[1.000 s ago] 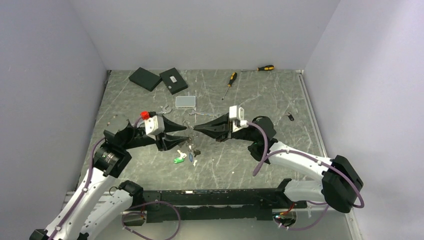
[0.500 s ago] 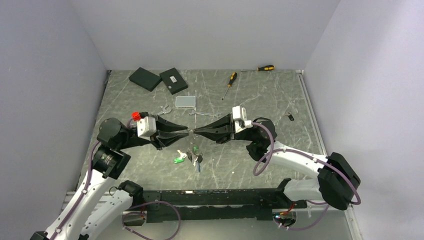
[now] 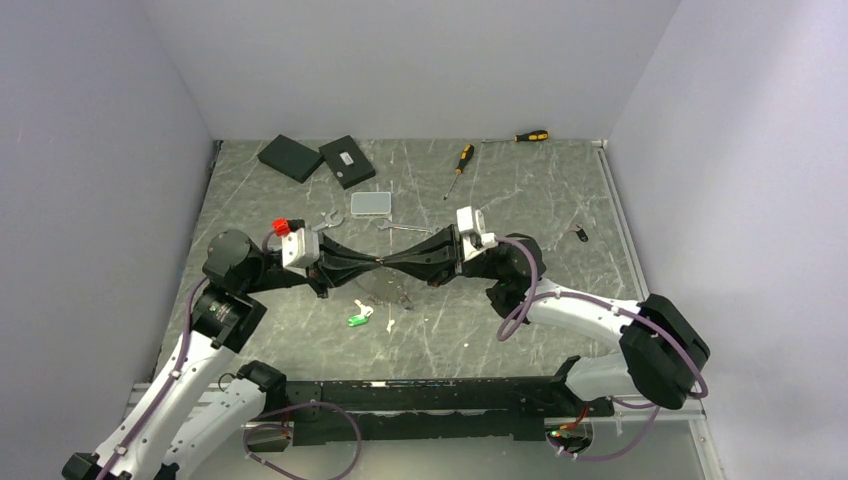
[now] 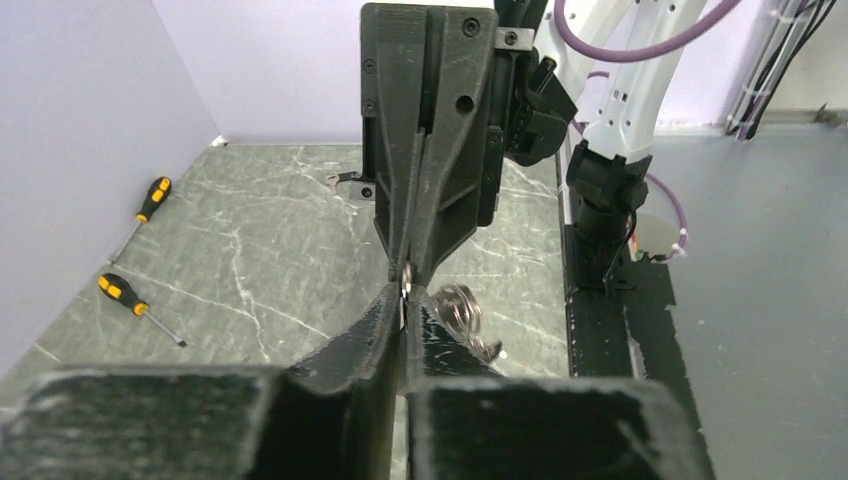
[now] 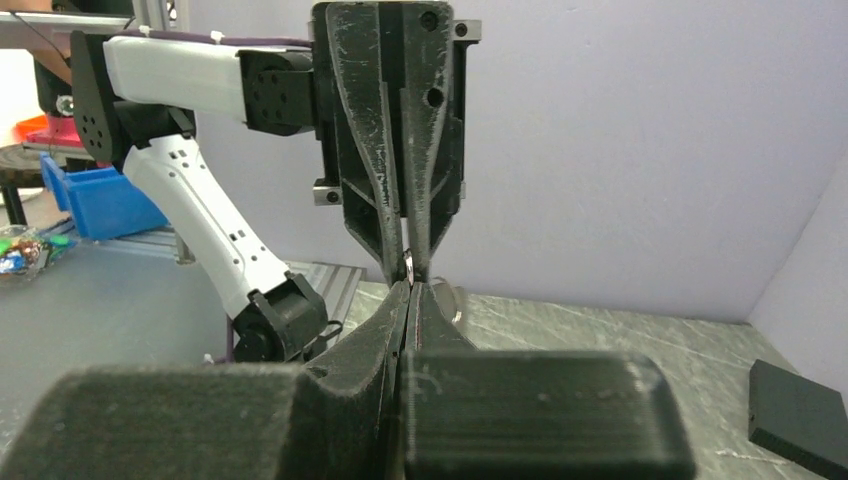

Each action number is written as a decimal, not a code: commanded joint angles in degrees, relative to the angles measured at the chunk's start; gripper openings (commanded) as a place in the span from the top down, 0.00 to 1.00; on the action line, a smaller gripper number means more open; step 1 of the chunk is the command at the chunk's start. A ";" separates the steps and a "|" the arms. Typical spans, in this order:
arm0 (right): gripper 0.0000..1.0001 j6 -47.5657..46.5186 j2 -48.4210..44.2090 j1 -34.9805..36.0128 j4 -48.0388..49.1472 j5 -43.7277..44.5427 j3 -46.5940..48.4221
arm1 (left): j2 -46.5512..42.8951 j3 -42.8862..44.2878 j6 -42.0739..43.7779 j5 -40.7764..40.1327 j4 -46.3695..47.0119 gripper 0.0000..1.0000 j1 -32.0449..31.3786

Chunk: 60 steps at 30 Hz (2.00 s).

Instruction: Put the keys on the keyring

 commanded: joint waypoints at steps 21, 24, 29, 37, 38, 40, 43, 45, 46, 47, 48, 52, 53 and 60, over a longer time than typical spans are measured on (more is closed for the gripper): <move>0.74 -34.07 -5.02 3.97 -57.55 4.25 16.49 | 11.35 15.77 19.53 -4.35 -32.55 1.00 -0.23; 0.73 -36.75 -4.18 4.49 -62.69 6.28 18.76 | 12.23 16.60 20.20 -4.81 -33.61 1.00 -0.55; 0.62 -39.18 -5.82 4.51 -64.58 14.72 18.06 | 13.43 18.39 21.68 -8.71 -37.02 1.00 -2.51; 0.64 -40.34 -4.80 4.51 -68.60 17.58 20.29 | 17.53 21.20 23.45 -11.97 -42.85 1.00 -5.92; 0.64 -39.88 -5.49 4.46 -67.47 17.65 19.69 | 17.57 21.13 23.49 -12.56 -42.95 1.00 -6.06; 0.65 -39.25 -7.25 4.17 -65.18 17.84 17.89 | 17.58 21.11 23.62 -12.79 -43.18 1.00 -6.23; 0.65 -39.69 -7.87 4.15 -66.52 18.83 18.31 | 17.41 20.92 23.58 -13.00 -42.92 1.00 -6.31; 0.65 -39.60 -7.62 4.08 -66.64 20.15 18.28 | 17.58 21.05 23.62 -13.28 -43.16 1.00 -6.32; 0.66 -39.53 -7.41 4.11 -66.52 20.58 18.28 | 17.66 21.15 23.73 -13.07 -43.18 1.00 -6.36; 0.66 -39.45 -7.35 4.07 -66.54 20.76 18.38 | 17.73 21.19 23.61 -12.98 -43.14 1.00 -6.38; 0.66 -39.48 -7.11 4.07 -66.50 20.78 18.40 | 17.78 21.27 23.54 -12.84 -43.03 1.00 -6.40; 0.68 -39.20 -5.86 4.07 -66.41 20.12 18.76 | 17.29 21.19 23.24 -12.42 -42.65 1.00 -6.41; 0.68 -39.07 -5.51 4.09 -66.52 19.74 19.02 | 17.25 21.13 23.16 -12.33 -42.45 1.00 -6.41; 0.68 -38.41 -4.44 4.07 -68.34 16.35 20.42 | 17.67 21.07 22.94 -13.40 -42.63 1.00 -6.41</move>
